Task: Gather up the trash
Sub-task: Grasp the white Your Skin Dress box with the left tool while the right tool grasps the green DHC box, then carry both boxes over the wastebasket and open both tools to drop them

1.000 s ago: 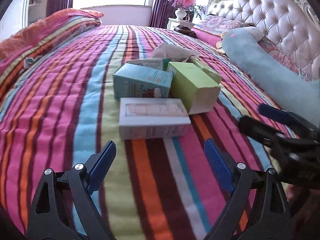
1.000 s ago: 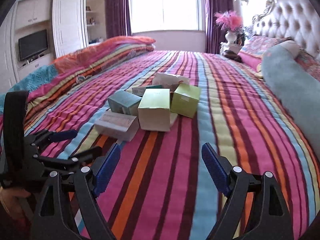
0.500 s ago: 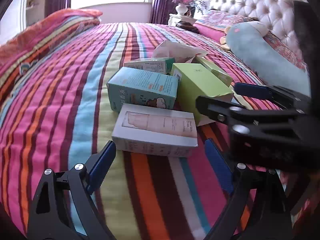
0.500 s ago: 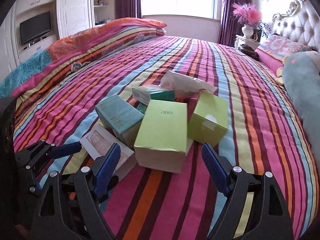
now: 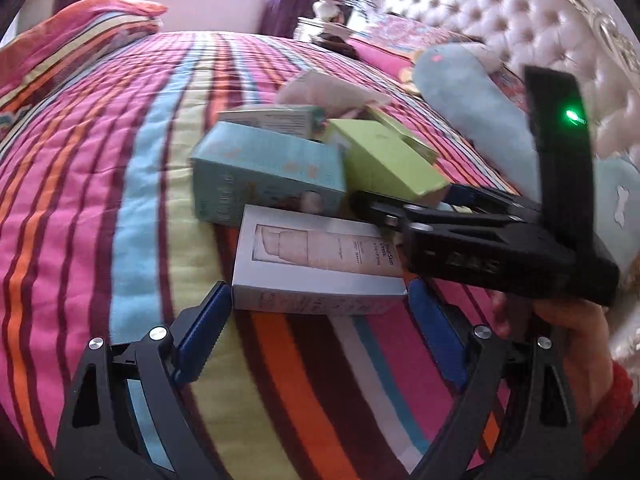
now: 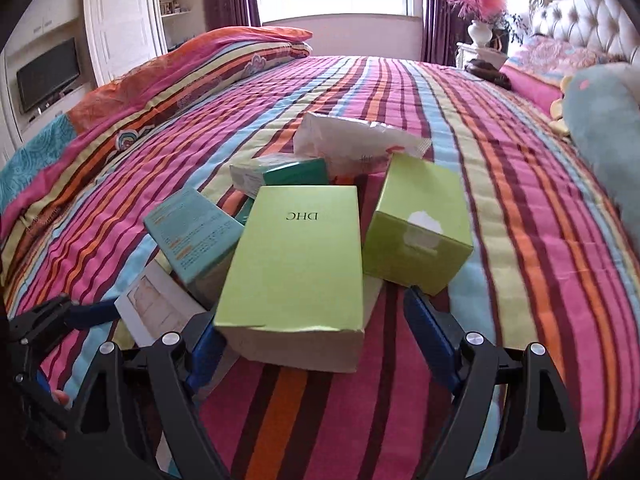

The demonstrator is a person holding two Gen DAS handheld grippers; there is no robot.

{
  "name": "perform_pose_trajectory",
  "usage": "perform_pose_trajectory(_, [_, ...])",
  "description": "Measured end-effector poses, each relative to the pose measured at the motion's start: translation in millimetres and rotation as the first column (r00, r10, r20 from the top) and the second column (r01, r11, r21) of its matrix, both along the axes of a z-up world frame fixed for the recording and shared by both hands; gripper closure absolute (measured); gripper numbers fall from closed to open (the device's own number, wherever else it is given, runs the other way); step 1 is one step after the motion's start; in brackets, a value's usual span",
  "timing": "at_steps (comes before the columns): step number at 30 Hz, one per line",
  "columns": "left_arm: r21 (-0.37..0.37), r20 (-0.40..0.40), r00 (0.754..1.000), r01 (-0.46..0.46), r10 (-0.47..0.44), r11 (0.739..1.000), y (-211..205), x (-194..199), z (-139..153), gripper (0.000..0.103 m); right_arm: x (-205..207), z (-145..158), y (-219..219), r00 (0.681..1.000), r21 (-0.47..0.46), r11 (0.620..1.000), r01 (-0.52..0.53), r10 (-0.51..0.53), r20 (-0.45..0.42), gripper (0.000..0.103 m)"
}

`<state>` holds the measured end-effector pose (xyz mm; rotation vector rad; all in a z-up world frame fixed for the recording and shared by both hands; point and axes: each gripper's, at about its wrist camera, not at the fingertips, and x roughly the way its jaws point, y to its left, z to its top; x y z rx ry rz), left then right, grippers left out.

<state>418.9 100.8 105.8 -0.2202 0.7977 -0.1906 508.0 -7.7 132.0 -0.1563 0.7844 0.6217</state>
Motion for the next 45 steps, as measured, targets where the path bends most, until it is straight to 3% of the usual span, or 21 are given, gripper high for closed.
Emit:
perform_pose_trajectory(5, [0.083, 0.005, 1.0, 0.004, -0.004, 0.997, -11.2, 0.6, 1.2, 0.014, 5.6, -0.5, -7.3, 0.999, 0.047, 0.999, -0.026, 0.027, -0.036, 0.024])
perform_pose_trajectory(11, [0.275, 0.02, 1.0, -0.001, -0.005, 0.961, -32.1, 4.0, 0.8, 0.011, 9.4, -5.6, -4.2, 0.997, 0.069, 0.997, -0.043, 0.048, -0.065, 0.024])
perform_pose_trajectory(17, [0.353, -0.014, 1.0, 0.012, -0.007, 0.936, -44.3, 17.6, -4.2, 0.011, 5.3, -4.7, -5.9, 0.996, 0.083, 0.996, -0.033, 0.039, -0.079, 0.024])
perform_pose_trajectory(21, [0.34, -0.053, 0.995, -0.066, 0.089, 0.938, -33.0, 30.0, -9.2, 0.011, 6.0, -5.5, -4.6, 0.995, 0.081, 0.997, -0.018, 0.026, -0.093, 0.024])
perform_pose_trajectory(26, [0.26, -0.076, 0.989, -0.105, 0.128, 0.96, -14.8, 32.9, -12.2, 0.011, 15.8, -6.5, -1.2, 0.994, 0.085, 0.996, -0.011, 0.021, -0.11, 0.024])
perform_pose_trajectory(29, [0.205, -0.065, 0.989, -0.115, 0.131, 0.972, -5.7, 29.8, -10.8, 0.02, 13.9, -7.1, -1.5, 0.995, 0.09, 0.996, -0.014, 0.023, -0.102, 0.025])
perform_pose_trajectory(33, [0.129, -0.043, 0.992, -0.11, 0.117, 0.985, 3.1, 25.0, -8.4, 0.02, 12.6, -5.9, -5.8, 0.995, 0.125, 0.992, -0.014, 0.026, -0.099, 0.045])
perform_pose_trajectory(35, [0.122, -0.035, 0.993, -0.111, 0.116, 0.986, 2.2, 20.9, -7.1, 0.02, 5.9, -4.1, -11.7, 0.995, 0.139, 0.99, -0.019, 0.032, -0.093, 0.045])
perform_pose_trajectory(42, [0.131, 0.002, 0.994, -0.108, 0.109, 0.985, -6.4, -45.5, 3.4, 0.02, -57.9, 2.4, -59.8, 0.998, 0.207, 0.978, 0.037, -0.027, -0.055, 0.046])
perform_pose_trajectory(45, [0.075, 0.027, 0.994, -0.109, 0.107, 0.991, -5.7, -93.5, 10.6, 0.02, -98.8, 14.7, -78.2, 0.999, 0.211, 0.976, 0.054, -0.053, -0.013, 0.046])
